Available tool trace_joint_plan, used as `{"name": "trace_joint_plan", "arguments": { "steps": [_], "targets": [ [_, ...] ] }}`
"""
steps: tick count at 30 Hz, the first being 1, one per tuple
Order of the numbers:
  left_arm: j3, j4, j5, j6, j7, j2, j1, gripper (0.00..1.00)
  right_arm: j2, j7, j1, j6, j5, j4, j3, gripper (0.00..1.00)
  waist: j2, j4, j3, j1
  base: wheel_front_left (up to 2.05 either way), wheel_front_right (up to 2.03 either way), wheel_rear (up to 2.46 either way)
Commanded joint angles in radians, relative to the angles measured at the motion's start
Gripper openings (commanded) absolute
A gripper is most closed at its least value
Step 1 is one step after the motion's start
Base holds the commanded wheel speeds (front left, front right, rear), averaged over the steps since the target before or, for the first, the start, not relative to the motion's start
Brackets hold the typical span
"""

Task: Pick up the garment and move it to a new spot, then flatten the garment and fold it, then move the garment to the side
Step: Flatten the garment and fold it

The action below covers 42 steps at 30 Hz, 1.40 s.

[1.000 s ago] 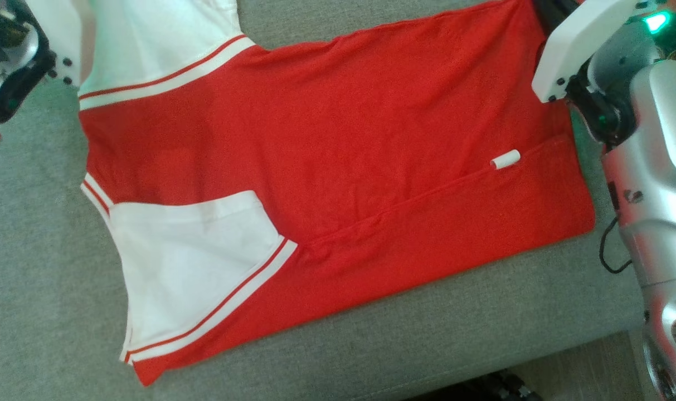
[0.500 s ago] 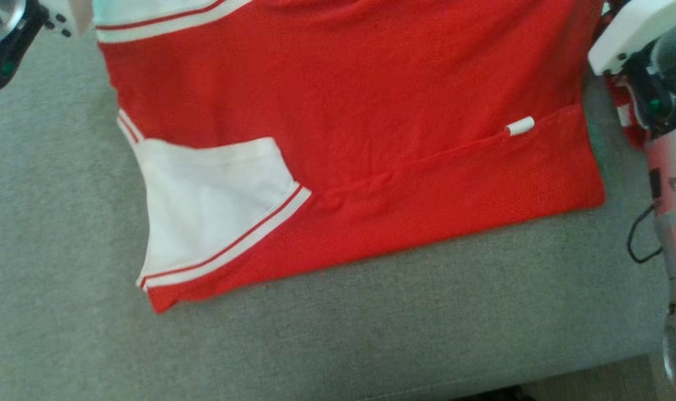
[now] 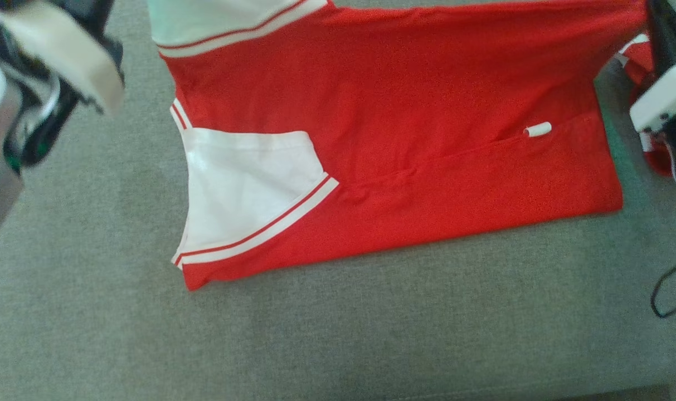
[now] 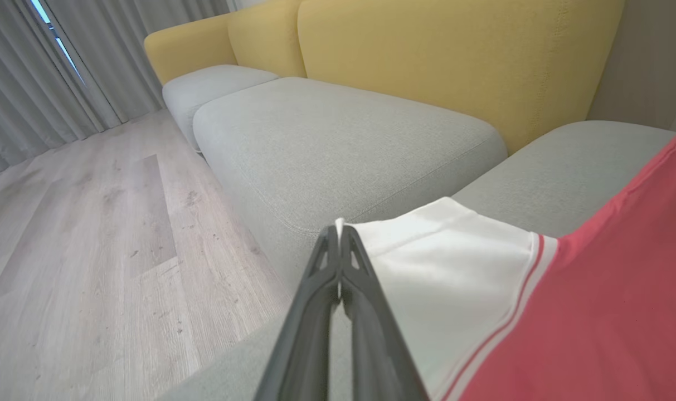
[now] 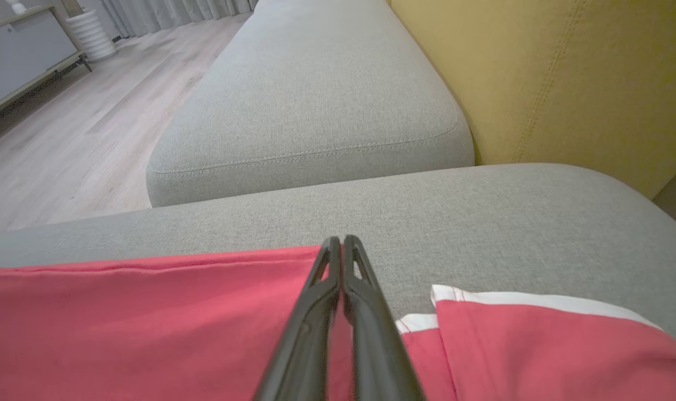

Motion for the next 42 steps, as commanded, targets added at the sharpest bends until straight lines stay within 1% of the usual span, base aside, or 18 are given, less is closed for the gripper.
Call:
{"name": "trace_joint_plan", "arguments": {
  "steps": [1, 2, 3, 4, 9, 13, 17, 21, 24, 29, 35, 40, 41, 42],
  "targets": [
    [0.057, -0.057, -0.011, 0.023, -0.015, 0.070, 0.005, 0.00, -0.008, 0.010, 0.027, -0.001, 0.006, -0.066, -0.007, 0.00, 0.0000, 0.007, -0.009, 0.0001, 0.00, 0.00, 0.00],
    [0.059, -0.091, -0.020, 0.039, -0.019, 0.085, 0.038, 0.00, -0.007, 0.015, 0.051, -0.001, 0.004, -0.089, -0.016, 0.00, 0.0000, 0.009, -0.013, 0.0001, 0.00, 0.00, 0.00],
    [0.059, -0.091, -0.020, 0.039, -0.019, 0.085, 0.038, 0.00, -0.007, 0.015, 0.051, -0.001, 0.004, -0.089, -0.016, 0.00, 0.0000, 0.009, -0.013, 0.0001, 0.00, 0.00, 0.00],
    [0.060, -0.125, -0.027, 0.055, -0.022, 0.101, 0.070, 0.00, -0.006, 0.021, 0.075, -0.001, 0.001, -0.111, -0.024, 0.00, 0.0000, 0.012, -0.017, 0.0001, 0.00, 0.00, 0.00],
    [0.064, -0.292, -0.070, 0.148, -0.039, 0.173, 0.234, 0.00, 0.000, 0.045, 0.172, -0.001, -0.012, -0.185, -0.064, 0.00, 0.0000, 0.027, -0.029, 0.0001, 0.00, 0.00, 0.00],
    [0.065, -0.415, -0.091, 0.226, -0.062, 0.218, 0.346, 0.00, 0.010, 0.054, 0.228, -0.001, -0.020, -0.210, -0.098, 0.00, 0.0000, 0.039, -0.032, 0.0001, 0.00, 0.00, 0.00],
    [0.058, -0.508, -0.110, 0.290, -0.093, 0.243, 0.450, 0.00, 0.026, 0.056, 0.275, -0.001, -0.025, -0.222, -0.131, 0.00, 0.0000, 0.049, -0.030, 0.0001, 0.00, 0.00, 0.00],
    [0.042, -0.563, -0.130, 0.337, -0.126, 0.245, 0.543, 0.00, 0.044, 0.050, 0.316, -0.001, -0.029, -0.231, -0.157, 0.00, 0.0000, 0.057, -0.027, 0.0001, 0.00, 0.00, 0.00],
    [0.033, -0.577, -0.141, 0.360, -0.152, 0.239, 0.596, 0.00, 0.055, 0.048, 0.344, -0.001, -0.032, -0.234, -0.167, 0.00, 0.0000, 0.062, -0.025, 0.0001, 0.00, 0.00, 0.00],
    [0.021, -0.582, -0.153, 0.380, -0.187, 0.223, 0.653, 0.00, 0.071, 0.038, 0.386, -0.001, -0.036, -0.242, -0.174, 0.00, 0.0000, 0.068, -0.025, 0.0001, 0.00, 0.00, 0.00],
    [0.009, -0.575, -0.180, 0.391, -0.206, 0.199, 0.702, 0.00, 0.082, 0.035, 0.435, -0.001, -0.034, -0.253, -0.186, 0.00, 0.0000, 0.069, -0.030, 0.0001, 0.00, 0.00, 0.00],
    [-0.011, -0.544, -0.198, 0.382, -0.214, 0.155, 0.724, 0.00, 0.091, 0.028, 0.445, -0.001, -0.038, -0.249, -0.199, 0.00, 0.0000, 0.068, -0.015, 0.0001, 0.00, 0.00, 0.00],
    [-0.014, -0.533, -0.200, 0.380, -0.218, 0.144, 0.726, 0.00, 0.093, 0.026, 0.444, -0.001, -0.041, -0.244, -0.199, 0.13, 0.0000, 0.067, -0.013, 0.0001, 0.00, 0.00, 0.00],
    [-0.018, -0.520, -0.199, 0.379, -0.222, 0.134, 0.728, 0.00, 0.094, 0.023, 0.442, -0.001, -0.046, -0.240, -0.201, 0.72, 0.0000, 0.066, -0.013, 0.0001, 0.00, 0.00, 0.00]
  ]
}}
